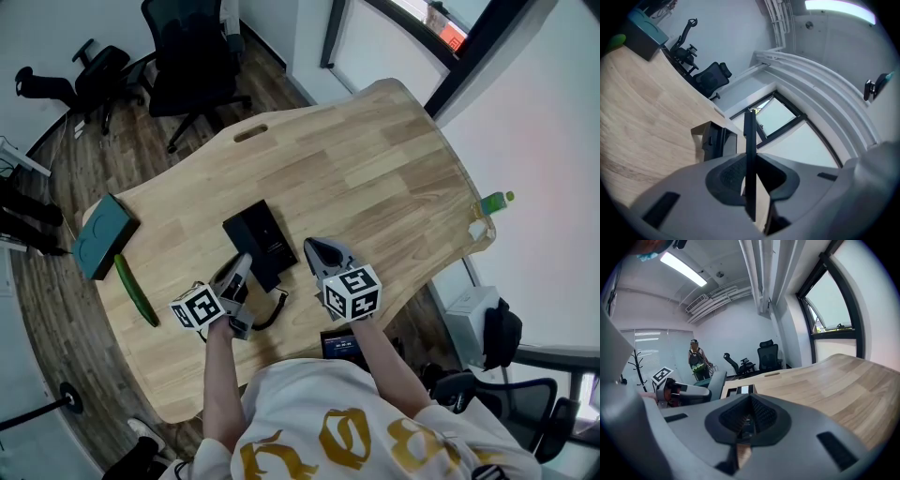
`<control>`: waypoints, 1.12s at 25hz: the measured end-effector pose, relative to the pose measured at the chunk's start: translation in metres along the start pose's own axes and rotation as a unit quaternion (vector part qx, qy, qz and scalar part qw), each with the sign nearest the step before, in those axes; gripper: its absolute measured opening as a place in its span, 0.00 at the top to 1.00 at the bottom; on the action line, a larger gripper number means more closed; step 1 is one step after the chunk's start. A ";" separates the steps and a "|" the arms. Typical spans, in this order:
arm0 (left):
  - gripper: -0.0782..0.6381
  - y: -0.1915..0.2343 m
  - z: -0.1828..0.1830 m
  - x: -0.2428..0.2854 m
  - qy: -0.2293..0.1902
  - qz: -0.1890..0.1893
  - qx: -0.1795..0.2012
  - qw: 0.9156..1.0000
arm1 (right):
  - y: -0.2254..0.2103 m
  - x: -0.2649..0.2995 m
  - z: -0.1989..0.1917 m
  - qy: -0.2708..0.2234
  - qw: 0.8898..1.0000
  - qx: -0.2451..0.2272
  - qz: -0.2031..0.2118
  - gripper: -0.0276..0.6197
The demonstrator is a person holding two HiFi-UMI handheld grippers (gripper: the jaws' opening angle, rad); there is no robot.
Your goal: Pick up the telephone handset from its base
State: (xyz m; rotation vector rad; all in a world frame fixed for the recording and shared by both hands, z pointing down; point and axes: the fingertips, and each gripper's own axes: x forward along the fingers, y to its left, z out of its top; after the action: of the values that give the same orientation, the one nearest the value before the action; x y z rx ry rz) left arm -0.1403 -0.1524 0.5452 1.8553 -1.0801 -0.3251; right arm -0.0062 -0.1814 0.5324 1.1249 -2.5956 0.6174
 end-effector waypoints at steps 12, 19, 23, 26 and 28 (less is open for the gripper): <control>0.79 -0.035 0.011 -0.037 -0.041 -0.051 0.014 0.998 | 0.031 -0.015 0.016 -0.027 0.999 -0.031 0.008 0.95; 0.79 -0.052 0.015 -0.056 -0.061 -0.081 0.022 0.995 | 0.040 -0.024 0.024 -0.043 0.998 -0.048 0.000 0.95; 0.79 -0.055 0.015 -0.067 -0.066 -0.086 0.023 0.994 | 0.046 -0.027 0.025 -0.047 0.997 -0.054 -0.003 0.95; 0.79 -0.062 0.018 -0.076 -0.075 -0.095 0.023 0.992 | 0.051 -0.030 0.025 -0.048 0.997 -0.058 -0.002 0.95; 0.79 -0.065 0.019 -0.081 -0.082 -0.099 0.023 0.991 | 0.053 -0.031 0.024 -0.049 0.997 -0.060 -0.002 0.95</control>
State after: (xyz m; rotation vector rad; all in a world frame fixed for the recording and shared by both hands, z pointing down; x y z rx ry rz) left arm -0.1636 -0.0885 0.4644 2.0093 -1.0198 -0.5821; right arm -0.0260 -0.1410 0.4845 1.1498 -2.6707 0.4077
